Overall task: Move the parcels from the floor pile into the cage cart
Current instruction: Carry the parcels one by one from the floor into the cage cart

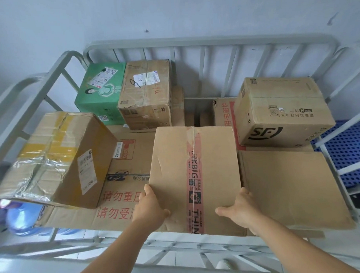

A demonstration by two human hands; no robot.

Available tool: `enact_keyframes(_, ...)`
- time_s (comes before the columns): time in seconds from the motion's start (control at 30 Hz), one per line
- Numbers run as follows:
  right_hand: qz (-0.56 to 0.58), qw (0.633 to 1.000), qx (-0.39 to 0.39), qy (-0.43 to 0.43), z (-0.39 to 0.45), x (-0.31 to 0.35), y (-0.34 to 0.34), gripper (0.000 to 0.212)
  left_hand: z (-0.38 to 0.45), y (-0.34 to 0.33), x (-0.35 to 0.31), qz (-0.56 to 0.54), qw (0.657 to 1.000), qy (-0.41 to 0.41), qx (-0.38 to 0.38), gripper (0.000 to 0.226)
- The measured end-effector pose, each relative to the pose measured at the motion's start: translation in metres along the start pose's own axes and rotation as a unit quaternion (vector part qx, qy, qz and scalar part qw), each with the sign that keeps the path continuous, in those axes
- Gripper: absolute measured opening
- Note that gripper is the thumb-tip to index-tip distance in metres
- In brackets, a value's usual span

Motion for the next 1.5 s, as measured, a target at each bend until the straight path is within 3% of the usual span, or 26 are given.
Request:
enact_keyframes(0.17,0.005,0.999,0.046,-0.026,-0.006,-0.015,-0.019,0.102,-0.004,-0.008,0.012,0.025,0.999,-0.003,0.030,0.106)
enact_keyframes(0.4,0.064,0.997,0.008,-0.041,0.025,-0.013,-0.014,0.103,0.012,-0.013,-0.013,0.033,0.999,-0.008,0.031,0.103)
enact_keyframes(0.5,0.062,0.997,-0.008,-0.042,0.039,-0.012,-0.012,0.105,0.025,-0.015,-0.021,0.037,0.999,-0.007,0.027,0.111)
enact_keyframes(0.6,0.059,0.997,-0.003,-0.048,0.043,-0.019,-0.023,0.105,0.030,-0.026,-0.020,0.051,0.998,-0.002,0.036,0.123)
enact_keyframes(0.9,0.050,0.997,0.031,-0.052,0.045,-0.021,-0.031,0.117,0.030,-0.031,-0.019,0.093,0.995,-0.013,0.041,0.119)
enact_keyframes(1.07,0.012,0.999,0.036,-0.031,0.039,-0.009,-0.024,0.122,0.011,-0.026,-0.053,0.220,0.965,-0.139,-0.011,0.109)
enact_keyframes(1.2,-0.022,0.999,0.043,0.012,0.035,0.004,-0.028,0.131,-0.011,-0.050,-0.074,0.282,0.930,-0.235,0.012,0.118)
enact_keyframes(1.37,-0.122,0.985,0.114,0.047,0.025,0.008,-0.047,0.133,-0.011,-0.066,-0.074,0.314,0.916,-0.250,0.012,0.121)
enact_keyframes(1.5,-0.155,0.980,0.113,0.055,0.022,0.009,-0.051,0.130,-0.013,-0.065,-0.076,0.325,0.914,-0.244,0.005,0.118)
Point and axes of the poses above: each hand's wrist, its own z-axis towards the middle knuckle, its own y-axis out of the back of the hand, x = y × z, the point moved 10 cm from there along z, towards the middle knuckle, and after that the axes turned 11 degrees about y, right-handed, at the moved point
